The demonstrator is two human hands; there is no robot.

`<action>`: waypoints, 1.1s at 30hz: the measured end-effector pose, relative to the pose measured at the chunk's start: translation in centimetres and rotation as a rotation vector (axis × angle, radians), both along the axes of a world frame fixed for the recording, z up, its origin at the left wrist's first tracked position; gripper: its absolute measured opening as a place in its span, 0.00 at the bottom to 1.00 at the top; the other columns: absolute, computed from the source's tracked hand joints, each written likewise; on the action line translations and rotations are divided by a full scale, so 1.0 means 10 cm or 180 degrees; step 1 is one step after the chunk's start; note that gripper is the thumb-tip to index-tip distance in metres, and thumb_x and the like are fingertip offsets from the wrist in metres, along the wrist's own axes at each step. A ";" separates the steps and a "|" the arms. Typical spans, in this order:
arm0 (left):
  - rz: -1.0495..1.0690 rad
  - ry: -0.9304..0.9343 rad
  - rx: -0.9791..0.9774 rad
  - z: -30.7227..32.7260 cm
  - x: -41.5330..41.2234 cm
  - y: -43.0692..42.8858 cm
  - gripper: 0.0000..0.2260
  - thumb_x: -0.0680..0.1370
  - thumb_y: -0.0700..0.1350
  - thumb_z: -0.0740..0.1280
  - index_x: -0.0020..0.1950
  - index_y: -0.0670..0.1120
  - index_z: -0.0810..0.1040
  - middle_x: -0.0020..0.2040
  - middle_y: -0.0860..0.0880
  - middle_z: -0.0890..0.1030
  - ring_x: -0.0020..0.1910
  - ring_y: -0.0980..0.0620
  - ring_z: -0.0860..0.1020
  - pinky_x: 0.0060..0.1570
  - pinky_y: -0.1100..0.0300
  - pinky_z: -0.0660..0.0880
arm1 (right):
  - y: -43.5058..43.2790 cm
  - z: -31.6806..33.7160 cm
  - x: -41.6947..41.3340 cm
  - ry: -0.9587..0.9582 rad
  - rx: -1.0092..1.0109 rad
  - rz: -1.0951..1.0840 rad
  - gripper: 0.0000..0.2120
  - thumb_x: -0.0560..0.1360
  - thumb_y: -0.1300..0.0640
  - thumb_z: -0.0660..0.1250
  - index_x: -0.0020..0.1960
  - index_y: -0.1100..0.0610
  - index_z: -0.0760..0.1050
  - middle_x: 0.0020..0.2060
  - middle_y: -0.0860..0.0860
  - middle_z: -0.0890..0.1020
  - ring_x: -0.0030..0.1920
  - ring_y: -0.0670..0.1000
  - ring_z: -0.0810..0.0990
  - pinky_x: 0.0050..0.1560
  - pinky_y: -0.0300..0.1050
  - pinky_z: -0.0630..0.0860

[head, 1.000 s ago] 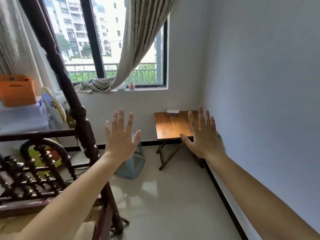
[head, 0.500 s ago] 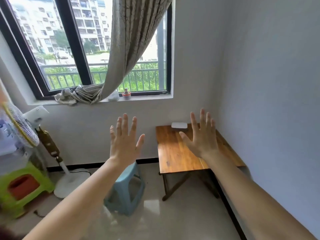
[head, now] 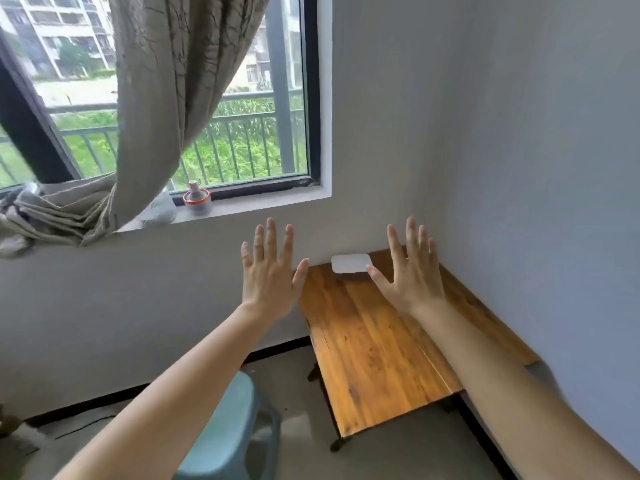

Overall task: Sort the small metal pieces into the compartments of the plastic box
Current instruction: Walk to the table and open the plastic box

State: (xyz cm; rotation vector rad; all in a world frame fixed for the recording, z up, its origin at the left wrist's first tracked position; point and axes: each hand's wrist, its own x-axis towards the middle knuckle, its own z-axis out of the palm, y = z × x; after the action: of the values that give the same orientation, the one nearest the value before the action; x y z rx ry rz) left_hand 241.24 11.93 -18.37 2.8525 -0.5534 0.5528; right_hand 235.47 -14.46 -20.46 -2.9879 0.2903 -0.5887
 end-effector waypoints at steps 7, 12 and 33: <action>-0.0612 0.0303 0.0146 -0.22 1.35 -0.60 0.32 0.83 0.62 0.46 0.82 0.49 0.42 0.82 0.41 0.41 0.81 0.40 0.41 0.77 0.39 0.43 | -0.34 -0.22 0.74 0.0225 0.0142 -0.0651 0.41 0.77 0.30 0.48 0.80 0.49 0.36 0.79 0.58 0.36 0.79 0.61 0.39 0.78 0.58 0.42; -0.0889 0.0486 0.0285 -0.55 1.94 -1.16 0.31 0.82 0.62 0.44 0.81 0.50 0.42 0.82 0.42 0.42 0.81 0.40 0.42 0.77 0.40 0.45 | -0.74 -0.48 1.08 0.0380 0.0196 -0.1000 0.42 0.78 0.29 0.48 0.81 0.50 0.37 0.79 0.59 0.38 0.80 0.62 0.41 0.78 0.60 0.46; -0.1749 0.1621 0.1230 -2.86 3.74 -2.54 0.31 0.82 0.64 0.43 0.81 0.52 0.42 0.82 0.44 0.41 0.80 0.41 0.40 0.77 0.37 0.44 | -1.53 -2.56 2.25 0.1322 0.0983 -0.2153 0.40 0.78 0.31 0.48 0.81 0.53 0.41 0.80 0.61 0.43 0.80 0.62 0.48 0.78 0.59 0.51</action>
State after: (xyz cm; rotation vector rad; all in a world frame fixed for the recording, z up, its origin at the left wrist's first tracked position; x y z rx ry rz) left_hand 278.61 -13.44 -46.93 2.7968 -1.3774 -0.3989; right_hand 257.98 -29.80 -46.07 -2.6291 1.3099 0.0653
